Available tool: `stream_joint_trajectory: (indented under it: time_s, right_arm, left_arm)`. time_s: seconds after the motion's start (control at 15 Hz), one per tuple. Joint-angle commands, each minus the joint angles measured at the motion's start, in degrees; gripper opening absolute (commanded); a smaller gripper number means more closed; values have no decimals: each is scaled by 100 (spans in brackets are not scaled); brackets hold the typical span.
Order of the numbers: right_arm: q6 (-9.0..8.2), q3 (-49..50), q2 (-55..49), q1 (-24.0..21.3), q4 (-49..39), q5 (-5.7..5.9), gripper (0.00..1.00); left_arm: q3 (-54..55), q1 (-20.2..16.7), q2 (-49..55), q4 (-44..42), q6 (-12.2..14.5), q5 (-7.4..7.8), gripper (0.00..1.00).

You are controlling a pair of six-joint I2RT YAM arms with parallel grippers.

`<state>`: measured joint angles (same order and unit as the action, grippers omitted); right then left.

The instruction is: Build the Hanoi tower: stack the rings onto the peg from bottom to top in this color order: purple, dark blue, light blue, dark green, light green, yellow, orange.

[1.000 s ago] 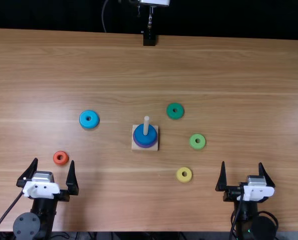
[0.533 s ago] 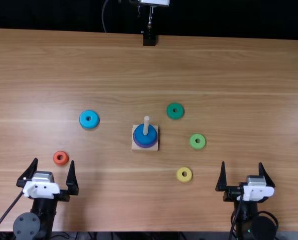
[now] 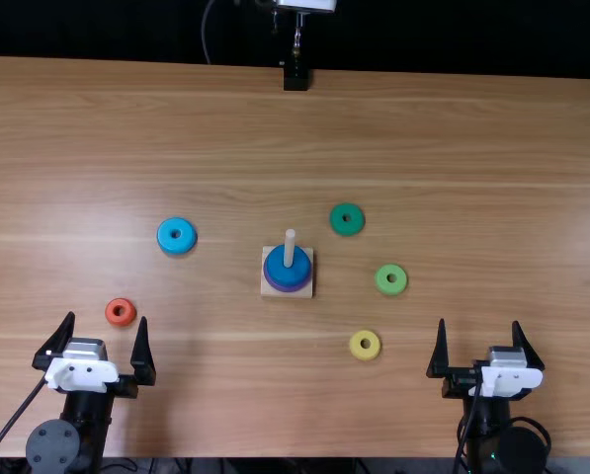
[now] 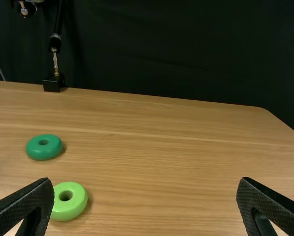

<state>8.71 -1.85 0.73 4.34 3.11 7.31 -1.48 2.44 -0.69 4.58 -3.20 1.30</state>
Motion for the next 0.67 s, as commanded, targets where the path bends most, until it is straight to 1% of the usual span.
stream_joint_trajectory:
  time_s: [0.0, 0.07, 0.13, 0.2, 0.27, 0.4, 0.6]
  right_arm:
    - [-6, 70, -73, -74, -10, 60, 100]
    - [-6, 70, -73, -74, -10, 60, 100]
    - [-6, 70, -73, -74, -10, 60, 100]
    - [-6, 70, -73, -74, -10, 60, 100]
    - [-6, 70, -73, -74, -10, 60, 100]
    - [-6, 70, -73, -74, -10, 60, 100]
    - [-6, 70, -73, -74, -10, 60, 100]
  left_arm:
    - [148, -112, 69, 38, 57, 60, 100]
    - [148, -94, 69, -47, 67, 91, 100]
    - [86, -68, 69, -141, 88, 81, 100]
    - [-213, -50, 60, -205, 88, 60, 100]
    - [-643, -6, -230, -141, 88, 7, 100]
    - [-1259, -6, -705, -120, 67, 7, 100]
    - [-2243, -59, -1961, -141, 67, 18, 100]
